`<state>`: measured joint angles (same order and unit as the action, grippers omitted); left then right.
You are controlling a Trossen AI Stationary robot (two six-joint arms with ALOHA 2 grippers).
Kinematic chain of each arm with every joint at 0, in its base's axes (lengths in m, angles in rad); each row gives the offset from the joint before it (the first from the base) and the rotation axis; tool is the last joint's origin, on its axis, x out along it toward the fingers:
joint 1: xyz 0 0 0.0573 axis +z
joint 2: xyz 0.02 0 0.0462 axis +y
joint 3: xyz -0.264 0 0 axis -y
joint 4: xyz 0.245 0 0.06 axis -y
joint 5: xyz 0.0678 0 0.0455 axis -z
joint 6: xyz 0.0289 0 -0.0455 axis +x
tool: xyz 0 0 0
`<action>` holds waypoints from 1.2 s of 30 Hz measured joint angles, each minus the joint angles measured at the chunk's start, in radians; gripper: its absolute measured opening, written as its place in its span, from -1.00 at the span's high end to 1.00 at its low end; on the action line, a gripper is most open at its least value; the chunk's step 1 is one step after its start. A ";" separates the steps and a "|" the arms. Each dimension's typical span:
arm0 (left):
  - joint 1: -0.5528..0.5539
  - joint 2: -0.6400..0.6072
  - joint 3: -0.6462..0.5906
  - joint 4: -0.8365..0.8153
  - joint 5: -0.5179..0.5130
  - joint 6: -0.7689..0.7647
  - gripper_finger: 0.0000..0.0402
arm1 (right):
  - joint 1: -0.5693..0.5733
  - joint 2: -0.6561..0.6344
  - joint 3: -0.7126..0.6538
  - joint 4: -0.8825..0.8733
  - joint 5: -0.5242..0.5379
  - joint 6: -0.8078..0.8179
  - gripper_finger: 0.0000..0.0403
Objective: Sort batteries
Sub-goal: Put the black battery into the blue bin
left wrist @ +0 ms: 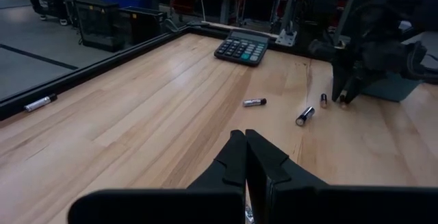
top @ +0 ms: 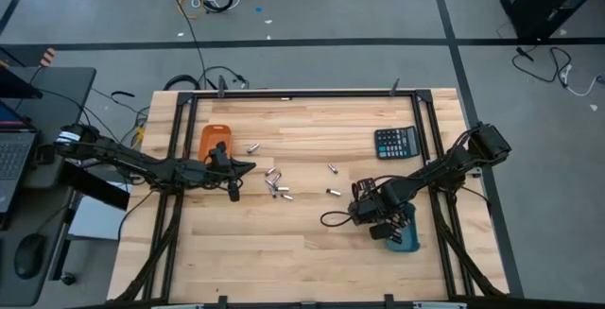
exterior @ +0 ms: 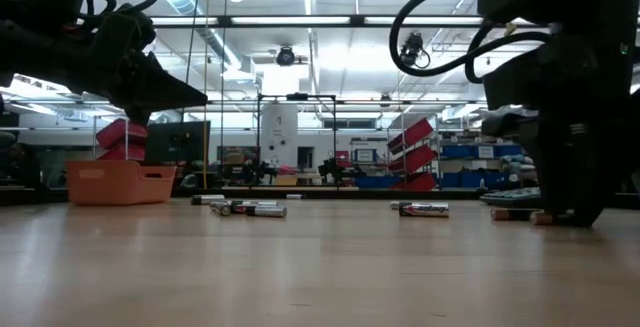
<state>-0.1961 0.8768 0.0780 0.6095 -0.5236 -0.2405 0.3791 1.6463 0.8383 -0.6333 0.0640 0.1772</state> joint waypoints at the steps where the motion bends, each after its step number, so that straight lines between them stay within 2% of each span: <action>1: 0.000 0.000 0.000 -0.001 0.000 0.000 1.00 | -0.004 0.000 0.000 0.002 -0.005 0.000 0.53; 6: 0.000 0.000 0.000 -0.001 0.000 0.000 1.00 | -0.016 0.001 -0.001 0.006 -0.012 0.003 0.62; 12: 0.000 0.000 0.000 -0.001 0.000 0.000 1.00 | -0.031 0.002 -0.001 0.009 -0.023 0.003 0.93; 16: 0.000 0.000 0.000 -0.002 0.000 0.000 1.00 | -0.036 -0.007 0.004 0.004 -0.021 0.013 0.94; 25: 0.000 0.000 0.000 0.006 0.000 0.000 1.00 | -0.026 -0.078 0.178 -0.271 -0.005 0.066 0.99; 30: 0.000 0.000 0.000 0.006 0.000 0.000 1.00 | 0.045 -0.166 0.190 -0.470 -0.005 0.177 0.99; 36: 0.000 0.000 0.000 0.007 0.000 0.000 1.00 | 0.170 -0.282 0.191 -0.575 0.007 0.349 0.99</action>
<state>-0.1959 0.8768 0.0780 0.6167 -0.5236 -0.2405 0.5487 1.3645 1.0288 -1.2083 0.0712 0.5259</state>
